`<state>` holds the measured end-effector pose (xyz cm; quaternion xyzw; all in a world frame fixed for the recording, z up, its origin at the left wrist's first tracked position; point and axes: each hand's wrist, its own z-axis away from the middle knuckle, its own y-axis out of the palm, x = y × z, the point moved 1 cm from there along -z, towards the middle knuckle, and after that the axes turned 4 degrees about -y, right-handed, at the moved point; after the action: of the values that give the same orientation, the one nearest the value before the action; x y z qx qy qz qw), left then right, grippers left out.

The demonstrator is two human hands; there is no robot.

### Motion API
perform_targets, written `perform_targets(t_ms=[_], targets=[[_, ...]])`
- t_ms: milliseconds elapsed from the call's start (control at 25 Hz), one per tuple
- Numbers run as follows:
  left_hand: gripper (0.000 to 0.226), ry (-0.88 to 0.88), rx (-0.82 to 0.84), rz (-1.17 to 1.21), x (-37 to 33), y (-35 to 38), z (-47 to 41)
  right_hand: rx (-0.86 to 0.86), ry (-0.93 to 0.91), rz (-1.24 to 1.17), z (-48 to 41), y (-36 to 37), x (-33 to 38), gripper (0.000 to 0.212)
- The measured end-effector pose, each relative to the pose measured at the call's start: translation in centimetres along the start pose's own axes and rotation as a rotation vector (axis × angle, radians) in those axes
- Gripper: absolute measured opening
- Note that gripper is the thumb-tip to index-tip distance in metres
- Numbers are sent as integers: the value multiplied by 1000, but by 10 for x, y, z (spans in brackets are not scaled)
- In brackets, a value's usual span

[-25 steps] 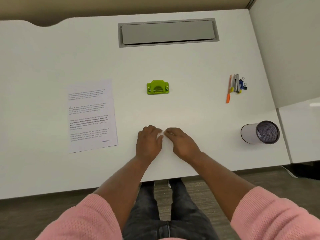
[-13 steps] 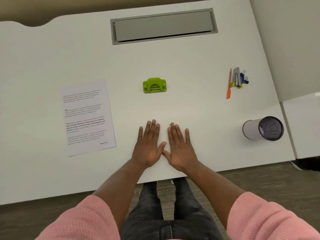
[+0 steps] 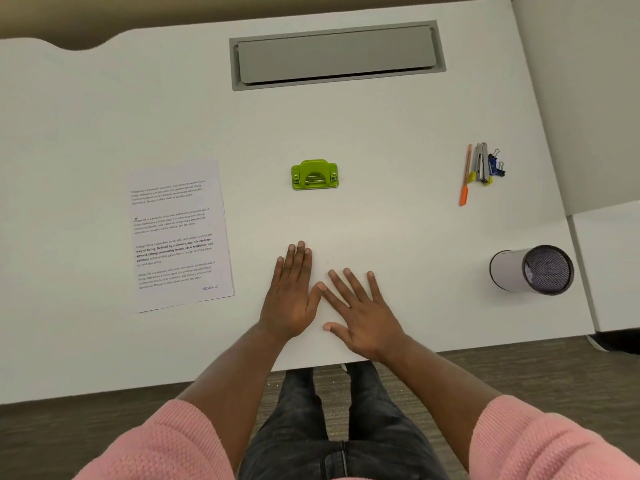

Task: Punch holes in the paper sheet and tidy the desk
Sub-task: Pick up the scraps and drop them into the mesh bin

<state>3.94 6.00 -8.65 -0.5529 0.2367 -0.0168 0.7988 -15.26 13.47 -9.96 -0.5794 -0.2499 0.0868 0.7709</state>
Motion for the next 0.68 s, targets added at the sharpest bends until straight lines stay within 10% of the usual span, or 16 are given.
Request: perform_targets(t_ms=[680], targets=[[42, -88, -177, -4, -17, -14, -6, -299, 199, -253, -56, -48, -17, 39]])
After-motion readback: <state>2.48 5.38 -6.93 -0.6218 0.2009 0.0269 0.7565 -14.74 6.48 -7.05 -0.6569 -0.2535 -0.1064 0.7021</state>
